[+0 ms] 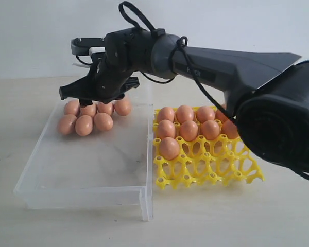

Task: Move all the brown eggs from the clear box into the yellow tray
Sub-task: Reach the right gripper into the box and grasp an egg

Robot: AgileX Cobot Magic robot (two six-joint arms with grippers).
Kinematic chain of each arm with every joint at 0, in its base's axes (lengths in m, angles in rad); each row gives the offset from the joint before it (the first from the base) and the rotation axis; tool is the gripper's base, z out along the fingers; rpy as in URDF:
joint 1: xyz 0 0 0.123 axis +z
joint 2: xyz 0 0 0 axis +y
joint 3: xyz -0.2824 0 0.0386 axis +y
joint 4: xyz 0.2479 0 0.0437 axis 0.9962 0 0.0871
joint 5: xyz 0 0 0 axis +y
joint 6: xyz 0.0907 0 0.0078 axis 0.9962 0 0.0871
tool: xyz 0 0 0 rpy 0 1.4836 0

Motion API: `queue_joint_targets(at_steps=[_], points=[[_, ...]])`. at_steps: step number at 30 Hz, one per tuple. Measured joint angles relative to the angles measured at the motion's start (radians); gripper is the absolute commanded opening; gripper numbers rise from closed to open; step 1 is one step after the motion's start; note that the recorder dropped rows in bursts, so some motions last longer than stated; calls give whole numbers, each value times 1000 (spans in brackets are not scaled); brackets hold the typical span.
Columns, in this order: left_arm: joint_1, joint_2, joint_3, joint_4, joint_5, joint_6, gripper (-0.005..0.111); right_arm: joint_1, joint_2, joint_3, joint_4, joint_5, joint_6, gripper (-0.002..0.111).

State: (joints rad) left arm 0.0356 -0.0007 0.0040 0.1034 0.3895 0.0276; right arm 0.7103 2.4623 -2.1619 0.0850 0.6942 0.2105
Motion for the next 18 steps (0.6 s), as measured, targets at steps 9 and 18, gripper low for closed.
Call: queue_joint_targets(at_steps=[9,18], points=[[0,0,0,0,0,0,0,0,89,-69,-20,17,-17,54],[0,0,0,0,0,0,0,-10,134,-80,-39,44,-21,54]])
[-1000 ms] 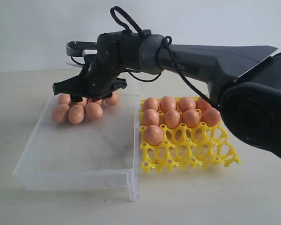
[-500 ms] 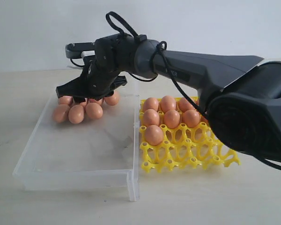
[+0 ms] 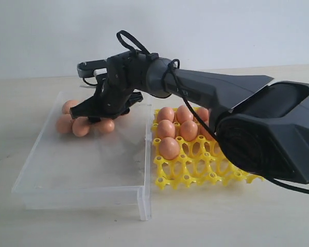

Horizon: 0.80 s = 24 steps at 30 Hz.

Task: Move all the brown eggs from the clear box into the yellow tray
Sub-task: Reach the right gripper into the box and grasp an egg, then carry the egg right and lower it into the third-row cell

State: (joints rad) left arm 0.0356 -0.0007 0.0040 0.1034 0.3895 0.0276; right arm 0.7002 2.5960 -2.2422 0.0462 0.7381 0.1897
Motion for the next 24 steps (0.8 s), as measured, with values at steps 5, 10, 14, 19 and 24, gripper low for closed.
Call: queue_joint_targets(at_steps=[5,10,14,19,24], points=[[0,0,0,0,0,0,0,8,21,-2,1,4,-8,31],[0,0,0,0,0,0,0,21,11,-2,-2,55,-42,0],[0,0,0,0,0,0,0,44,-43,2,-5,103,-57,0],[0,0,0,0,0,0,0,64,-197,47,-46,49,-61,0],[0,0,0,0,0,0,0,66,-362,276,-46,-139,-63,0]])
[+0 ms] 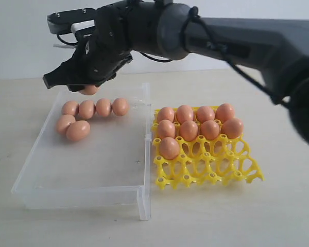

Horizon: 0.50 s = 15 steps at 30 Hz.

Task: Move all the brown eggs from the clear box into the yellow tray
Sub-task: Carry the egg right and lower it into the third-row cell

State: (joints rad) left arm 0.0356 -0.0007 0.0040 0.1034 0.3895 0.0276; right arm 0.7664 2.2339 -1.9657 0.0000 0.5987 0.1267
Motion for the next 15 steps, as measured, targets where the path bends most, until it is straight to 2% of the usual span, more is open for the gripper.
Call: queue_joint_targets(at_steps=[3,9,15], points=[[0,0,0,0,0,0,0,0,-121,210,0,-152,0,0],[0,0,0,0,0,0,0,-18,-398,724,-9,-570,0,0],[0,0,0,0,0,0,0,-107,-585,1070,69,-793,-41,0]])
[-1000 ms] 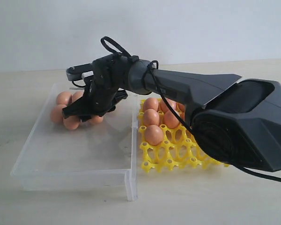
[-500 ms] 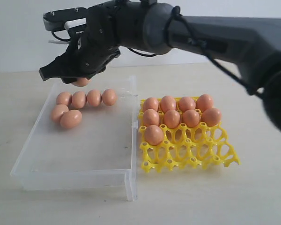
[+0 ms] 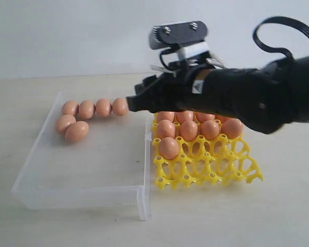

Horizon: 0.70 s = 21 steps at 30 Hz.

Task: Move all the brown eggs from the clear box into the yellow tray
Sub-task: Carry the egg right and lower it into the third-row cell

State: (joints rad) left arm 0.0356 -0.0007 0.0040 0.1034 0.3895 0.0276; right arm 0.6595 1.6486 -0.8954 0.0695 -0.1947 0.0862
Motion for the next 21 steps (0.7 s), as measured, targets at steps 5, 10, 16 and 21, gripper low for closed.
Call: queue_joint_targets(at_steps=[5,10,16,21], points=[[0,0,0,0,0,0,0,-84,-7,112,41,-20,-16,0],[0,0,0,0,0,0,0,-118,-8,120,54,-22,-16,0],[0,0,0,0,0,0,0,-121,17,120,55,-2,-11,0],[0,0,0,0,0,0,0,-121,56,120,55,6,-7,0]])
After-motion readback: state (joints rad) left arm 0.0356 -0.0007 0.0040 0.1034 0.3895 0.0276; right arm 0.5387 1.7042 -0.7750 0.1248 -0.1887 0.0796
